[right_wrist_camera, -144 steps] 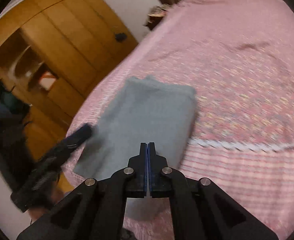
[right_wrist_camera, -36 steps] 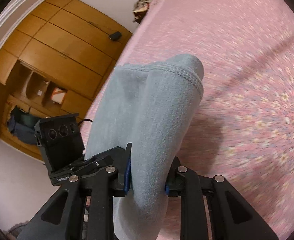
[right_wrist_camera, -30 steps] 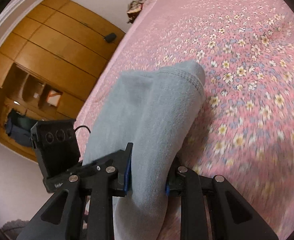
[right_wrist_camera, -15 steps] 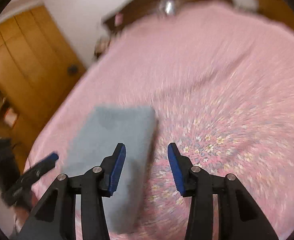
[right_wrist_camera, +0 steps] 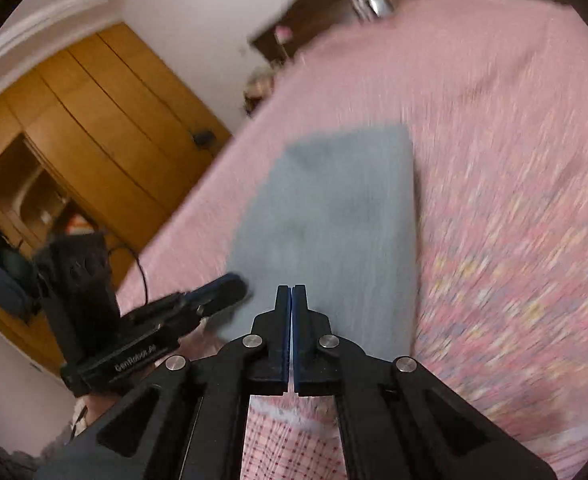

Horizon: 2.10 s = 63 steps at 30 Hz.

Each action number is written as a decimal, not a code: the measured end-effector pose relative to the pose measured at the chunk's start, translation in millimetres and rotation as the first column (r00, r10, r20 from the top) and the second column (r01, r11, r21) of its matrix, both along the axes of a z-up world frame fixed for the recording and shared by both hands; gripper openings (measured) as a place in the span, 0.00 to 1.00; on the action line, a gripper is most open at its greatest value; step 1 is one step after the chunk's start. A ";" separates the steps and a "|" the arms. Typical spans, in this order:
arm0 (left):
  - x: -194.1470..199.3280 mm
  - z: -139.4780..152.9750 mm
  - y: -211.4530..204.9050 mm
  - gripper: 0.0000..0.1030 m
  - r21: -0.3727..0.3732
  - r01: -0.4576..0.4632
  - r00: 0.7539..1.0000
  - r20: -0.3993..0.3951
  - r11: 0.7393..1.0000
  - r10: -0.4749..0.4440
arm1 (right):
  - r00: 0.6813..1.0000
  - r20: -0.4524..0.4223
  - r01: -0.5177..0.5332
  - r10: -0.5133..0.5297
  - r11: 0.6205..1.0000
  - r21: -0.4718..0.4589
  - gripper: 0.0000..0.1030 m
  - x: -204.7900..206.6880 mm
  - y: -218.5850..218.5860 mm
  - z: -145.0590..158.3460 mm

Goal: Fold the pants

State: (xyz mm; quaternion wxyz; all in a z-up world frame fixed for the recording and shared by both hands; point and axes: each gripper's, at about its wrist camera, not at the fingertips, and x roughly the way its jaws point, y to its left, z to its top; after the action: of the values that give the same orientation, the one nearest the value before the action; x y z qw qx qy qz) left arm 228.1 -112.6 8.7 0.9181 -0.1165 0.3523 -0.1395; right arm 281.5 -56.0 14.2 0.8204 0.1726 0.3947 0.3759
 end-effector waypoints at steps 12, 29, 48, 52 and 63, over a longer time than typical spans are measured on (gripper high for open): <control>-10.6 31.8 -19.2 0.10 0.123 -0.044 0.987 0.158 0.991 0.024 | 0.983 0.183 0.002 0.012 0.997 -0.071 0.10 54.3 8.7 32.6; 93.0 33.6 -3.3 0.11 0.188 -0.157 0.983 0.125 0.970 0.134 | 0.985 0.029 0.173 -0.170 0.976 -0.130 0.16 89.7 -0.3 -10.9; 164.5 -12.6 52.7 0.18 0.122 -0.184 0.980 -0.058 0.975 0.192 | 0.979 -0.008 0.199 -0.201 0.973 -0.113 0.15 62.2 -23.6 -13.7; 142.5 4.8 70.7 0.28 0.044 -0.216 0.974 -0.062 0.975 0.218 | 0.980 -0.054 0.187 -0.191 0.980 -0.068 0.17 57.0 -39.8 -9.4; 75.4 -18.5 102.5 0.78 -0.414 -0.051 0.979 -0.201 0.909 -0.037 | 0.969 -0.225 0.099 -0.105 0.994 -0.037 0.37 27.7 -74.4 -37.8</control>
State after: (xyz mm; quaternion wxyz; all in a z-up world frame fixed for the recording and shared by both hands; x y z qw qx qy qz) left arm 303.5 -10.1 -9.8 0.8313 -0.3248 0.4064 -0.1956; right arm 309.2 -130.4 -23.6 0.7904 0.2238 0.4812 0.3060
